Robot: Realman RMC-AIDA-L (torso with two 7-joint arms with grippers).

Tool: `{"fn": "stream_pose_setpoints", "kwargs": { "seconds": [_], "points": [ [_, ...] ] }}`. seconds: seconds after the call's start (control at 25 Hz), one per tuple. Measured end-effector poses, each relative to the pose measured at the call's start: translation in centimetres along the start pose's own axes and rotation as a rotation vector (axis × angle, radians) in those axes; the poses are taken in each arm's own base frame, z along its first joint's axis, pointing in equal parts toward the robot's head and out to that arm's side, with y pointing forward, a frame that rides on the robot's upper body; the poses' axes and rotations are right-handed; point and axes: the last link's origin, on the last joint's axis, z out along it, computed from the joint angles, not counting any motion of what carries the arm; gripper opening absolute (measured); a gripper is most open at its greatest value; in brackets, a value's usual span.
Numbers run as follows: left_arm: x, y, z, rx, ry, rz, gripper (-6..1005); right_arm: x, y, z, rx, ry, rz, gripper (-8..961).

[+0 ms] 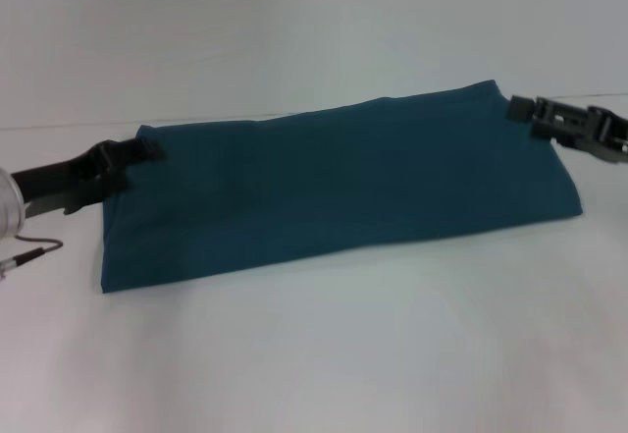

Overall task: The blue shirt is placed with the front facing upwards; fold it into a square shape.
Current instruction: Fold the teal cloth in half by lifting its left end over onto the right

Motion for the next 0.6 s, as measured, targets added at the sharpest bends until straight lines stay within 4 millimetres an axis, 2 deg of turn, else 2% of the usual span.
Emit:
{"fn": "stream_pose_setpoints", "kwargs": {
  "seconds": [0.28,0.4,0.6],
  "points": [
    [-0.7,-0.3,-1.3,-0.085,0.020,0.115,781,2.5,-1.7,-3.4,-0.006,-0.026,0.101,915],
    [-0.4,-0.7,-1.7,-0.088,0.043,0.079,781,3.5,-2.3,-4.5,0.007,-0.047,0.122,915],
    [-0.6,-1.7,-0.7,-0.038,0.055,-0.089,781,4.6,-2.7,-5.0,0.009,-0.021,0.141,915]
  ]
}}
